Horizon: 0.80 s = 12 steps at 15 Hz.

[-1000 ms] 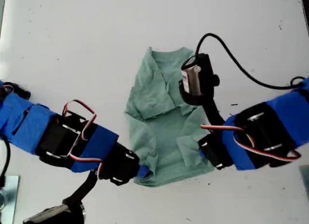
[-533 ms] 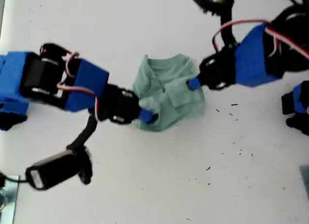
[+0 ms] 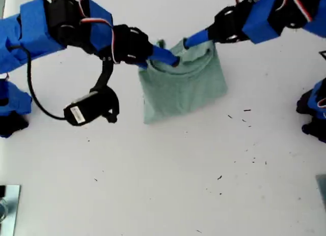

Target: Fold t shirt

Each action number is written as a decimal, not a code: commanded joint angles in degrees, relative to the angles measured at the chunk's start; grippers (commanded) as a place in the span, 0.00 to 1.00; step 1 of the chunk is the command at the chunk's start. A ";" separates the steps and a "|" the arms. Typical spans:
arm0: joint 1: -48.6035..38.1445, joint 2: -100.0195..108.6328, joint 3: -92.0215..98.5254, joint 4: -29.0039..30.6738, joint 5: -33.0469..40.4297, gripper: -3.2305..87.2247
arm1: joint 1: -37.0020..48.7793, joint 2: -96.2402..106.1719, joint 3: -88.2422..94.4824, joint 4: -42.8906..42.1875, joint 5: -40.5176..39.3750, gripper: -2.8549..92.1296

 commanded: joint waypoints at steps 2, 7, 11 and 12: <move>-10.63 18.63 14.77 -1.41 1.49 0.45 | 15.73 22.06 10.11 -0.53 0.35 0.30; -8.61 55.37 57.83 -14.06 -4.22 0.38 | 17.67 35.95 25.31 7.21 0.00 0.25; 7.56 84.73 96.15 -29.44 -18.19 0.27 | 14.94 61.08 56.16 2.81 11.16 0.24; 10.55 97.38 106.52 -30.94 -21.36 0.26 | 13.10 69.52 64.16 3.69 13.62 0.23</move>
